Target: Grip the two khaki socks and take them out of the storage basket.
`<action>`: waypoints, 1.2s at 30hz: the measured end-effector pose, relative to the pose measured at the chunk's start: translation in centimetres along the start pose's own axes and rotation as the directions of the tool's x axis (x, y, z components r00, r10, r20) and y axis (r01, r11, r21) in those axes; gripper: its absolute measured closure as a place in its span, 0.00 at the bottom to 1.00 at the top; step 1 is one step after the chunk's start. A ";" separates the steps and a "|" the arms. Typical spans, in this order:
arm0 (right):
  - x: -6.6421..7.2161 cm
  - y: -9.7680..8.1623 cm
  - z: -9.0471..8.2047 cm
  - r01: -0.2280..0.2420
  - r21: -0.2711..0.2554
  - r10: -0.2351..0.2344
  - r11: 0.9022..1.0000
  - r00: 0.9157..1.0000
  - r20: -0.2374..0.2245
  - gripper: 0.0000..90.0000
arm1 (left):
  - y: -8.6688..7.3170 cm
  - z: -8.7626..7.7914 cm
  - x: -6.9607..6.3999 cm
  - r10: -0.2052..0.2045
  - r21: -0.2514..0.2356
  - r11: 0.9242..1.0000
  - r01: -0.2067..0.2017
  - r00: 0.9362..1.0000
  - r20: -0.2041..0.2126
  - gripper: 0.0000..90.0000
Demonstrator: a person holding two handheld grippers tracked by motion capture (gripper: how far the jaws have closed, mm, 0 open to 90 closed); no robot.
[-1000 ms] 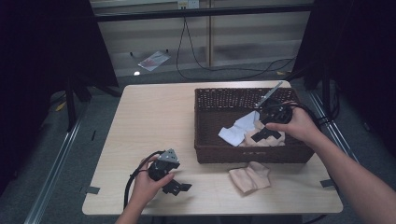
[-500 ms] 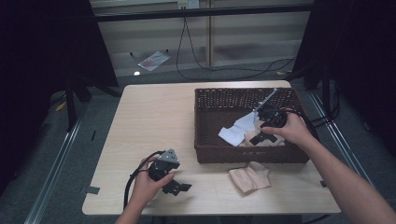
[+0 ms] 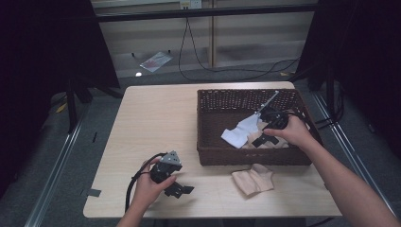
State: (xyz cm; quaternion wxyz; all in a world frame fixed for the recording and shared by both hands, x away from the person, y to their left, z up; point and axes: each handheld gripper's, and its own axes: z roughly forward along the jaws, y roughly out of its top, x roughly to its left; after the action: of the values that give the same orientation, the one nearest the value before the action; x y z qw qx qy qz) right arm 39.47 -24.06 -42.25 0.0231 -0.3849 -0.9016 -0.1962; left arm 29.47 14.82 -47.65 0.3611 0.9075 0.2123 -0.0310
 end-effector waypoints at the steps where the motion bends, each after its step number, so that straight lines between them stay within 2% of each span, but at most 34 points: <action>1: 0.0 0.0 0.0 0.000 0.000 0.000 1.000 1.000 0.000 0.15 | 0.0 0.0 0.0 0.000 0.000 1.000 0.000 1.000 0.000 0.03; 2: -0.1 0.0 0.1 0.010 0.007 -0.010 1.000 1.000 -0.006 0.18 | 0.0 0.0 0.0 0.000 0.001 1.000 0.000 1.000 0.000 0.03; 5: -0.2 0.0 0.3 0.010 0.013 -0.010 1.000 1.000 -0.002 0.18 | 0.0 0.0 0.0 0.000 0.001 1.000 0.000 1.000 -0.001 0.03; 13: -0.5 0.1 0.9 0.042 0.036 -0.041 0.998 0.999 -0.025 0.36 | 0.0 0.0 0.1 -0.001 0.002 1.000 0.001 1.000 -0.003 0.03; 15: -0.4 0.1 0.9 0.039 0.040 -0.037 0.998 0.999 -0.029 0.37 | 0.0 0.1 0.1 0.001 0.002 1.000 -0.001 1.000 -0.002 0.03; 16: -0.3 0.1 1.0 0.043 0.052 -0.042 0.998 0.998 -0.036 0.45 | 0.0 0.1 0.1 -0.001 0.004 1.000 0.001 1.000 -0.002 0.03; 17: -0.3 0.1 1.0 0.043 0.052 -0.042 0.998 0.998 -0.036 0.45 | 0.0 0.1 0.1 -0.001 0.004 1.000 0.001 1.000 -0.002 0.03; 18: -0.4 0.2 1.2 0.052 0.062 -0.049 0.997 0.998 -0.037 0.57 | -0.1 0.1 0.1 -0.007 -0.001 1.000 0.007 1.000 0.001 0.03; 19: -0.4 0.2 1.2 0.052 0.062 -0.049 0.997 0.998 -0.037 0.57 | -0.1 0.1 0.1 -0.007 -0.001 1.000 0.007 1.000 0.001 0.03; 20: -0.3 0.1 1.2 0.056 0.066 -0.054 0.996 0.998 -0.036 0.66 | -0.1 0.1 0.1 -0.007 -0.001 1.000 0.007 1.000 0.001 0.03; 21: -0.2 0.1 1.4 0.080 0.067 -0.078 0.995 0.996 -0.043 0.85 | -0.1 0.1 0.1 -0.009 0.002 1.000 0.009 1.000 -0.001 0.03; 22: -0.2 0.1 1.4 0.083 0.068 -0.080 0.994 0.996 -0.046 0.89 | -0.1 0.1 0.2 -0.006 0.005 1.000 0.006 1.000 -0.002 0.03; 23: -0.2 0.1 1.4 0.083 0.068 -0.080 0.994 0.996 -0.046 0.89 | -0.1 0.1 0.2 -0.006 0.005 1.000 0.006 1.000 -0.002 0.03; 24: -0.1 0.2 1.3 0.088 0.066 -0.085 0.994 0.995 -0.045 0.98 | -0.1 0.0 0.2 -0.008 0.002 1.000 0.008 1.000 -0.004 0.03; 30: 0.1 0.1 0.8 0.101 0.060 -0.098 0.993 0.994 -0.053 1.00 | -0.1 -0.1 0.2 -0.003 -0.002 1.000 0.003 1.000 -0.001 0.03; 36: 0.4 0.0 -1.0 0.098 0.040 -0.095 0.994 0.993 -0.063 1.00 | 0.0 0.0 0.2 -0.005 -0.007 1.000 0.005 1.000 0.002 0.03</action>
State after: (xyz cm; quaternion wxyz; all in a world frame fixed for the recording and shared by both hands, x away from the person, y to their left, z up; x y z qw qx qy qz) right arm 39.09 -24.12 -41.27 0.0494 -0.3340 -0.9220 -0.1895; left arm 29.61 14.94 -47.67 0.3646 0.9056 0.2142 -0.0320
